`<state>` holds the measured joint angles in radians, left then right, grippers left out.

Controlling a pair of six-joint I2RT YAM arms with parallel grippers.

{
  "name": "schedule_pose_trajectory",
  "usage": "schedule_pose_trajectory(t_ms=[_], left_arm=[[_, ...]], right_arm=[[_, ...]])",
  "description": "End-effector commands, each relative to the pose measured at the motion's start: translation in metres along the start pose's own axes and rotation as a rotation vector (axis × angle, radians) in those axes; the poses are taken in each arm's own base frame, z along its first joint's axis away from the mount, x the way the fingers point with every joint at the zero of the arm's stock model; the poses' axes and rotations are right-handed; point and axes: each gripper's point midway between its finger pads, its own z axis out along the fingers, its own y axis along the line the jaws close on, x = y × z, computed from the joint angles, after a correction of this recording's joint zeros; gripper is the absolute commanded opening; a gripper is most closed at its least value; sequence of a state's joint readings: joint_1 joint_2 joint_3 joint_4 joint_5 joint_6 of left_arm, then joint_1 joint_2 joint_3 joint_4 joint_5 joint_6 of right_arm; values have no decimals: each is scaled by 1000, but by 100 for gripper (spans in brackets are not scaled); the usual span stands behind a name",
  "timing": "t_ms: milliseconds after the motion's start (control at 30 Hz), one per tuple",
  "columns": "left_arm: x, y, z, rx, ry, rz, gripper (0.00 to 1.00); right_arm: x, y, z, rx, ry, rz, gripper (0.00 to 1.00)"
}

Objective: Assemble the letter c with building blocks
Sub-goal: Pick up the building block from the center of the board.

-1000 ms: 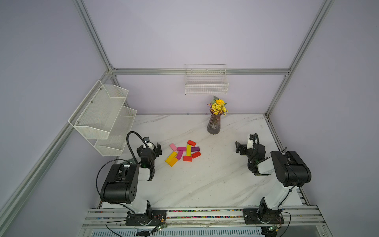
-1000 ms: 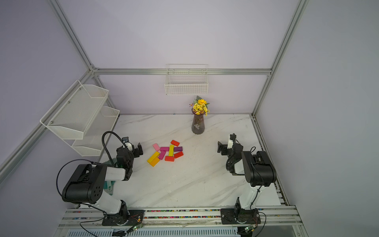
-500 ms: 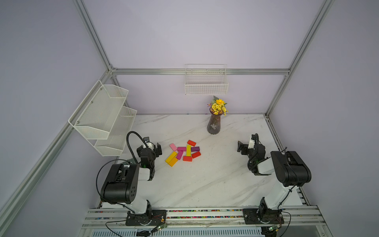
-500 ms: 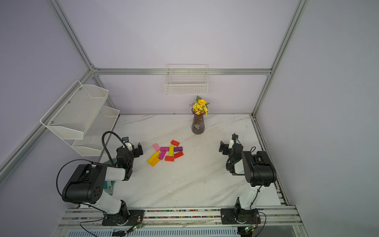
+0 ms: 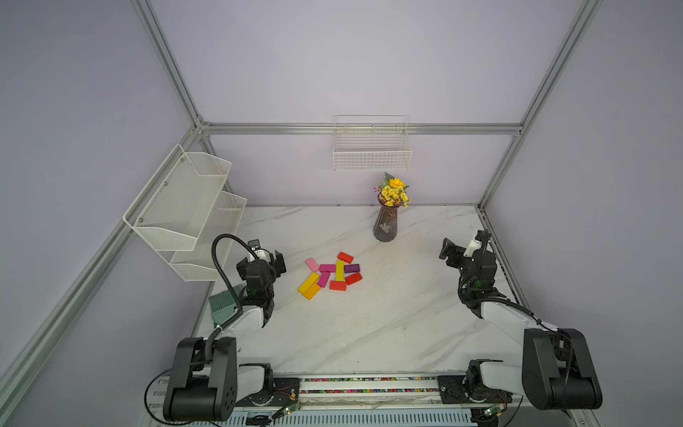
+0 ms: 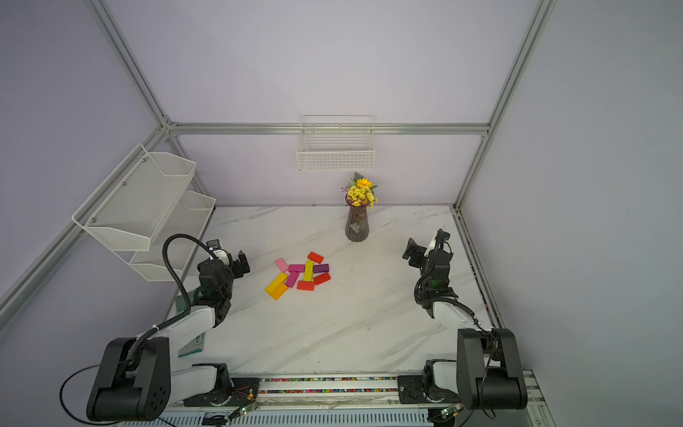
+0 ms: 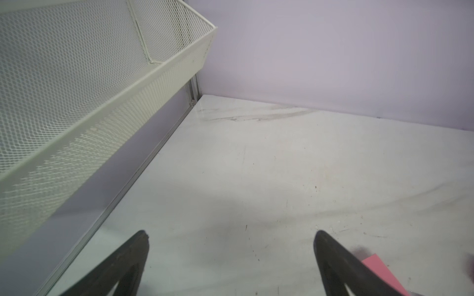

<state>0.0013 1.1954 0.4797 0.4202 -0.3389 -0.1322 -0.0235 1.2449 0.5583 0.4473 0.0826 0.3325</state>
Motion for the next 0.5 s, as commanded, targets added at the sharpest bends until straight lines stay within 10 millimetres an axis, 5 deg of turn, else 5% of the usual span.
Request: schedule_pose_trajectory(t_ms=[0,300,467], left_arm=[[15,12,-19,-47,133,-53,100],[-4,17,-72,-17,233,-174,100],[5,-4,-86,98,374,-212,100]], right_arm=[[16,-7,-11,90,181,206,97],[27,61,-22,-222,423,394,97],[50,98,-35,-238,566,284,97]])
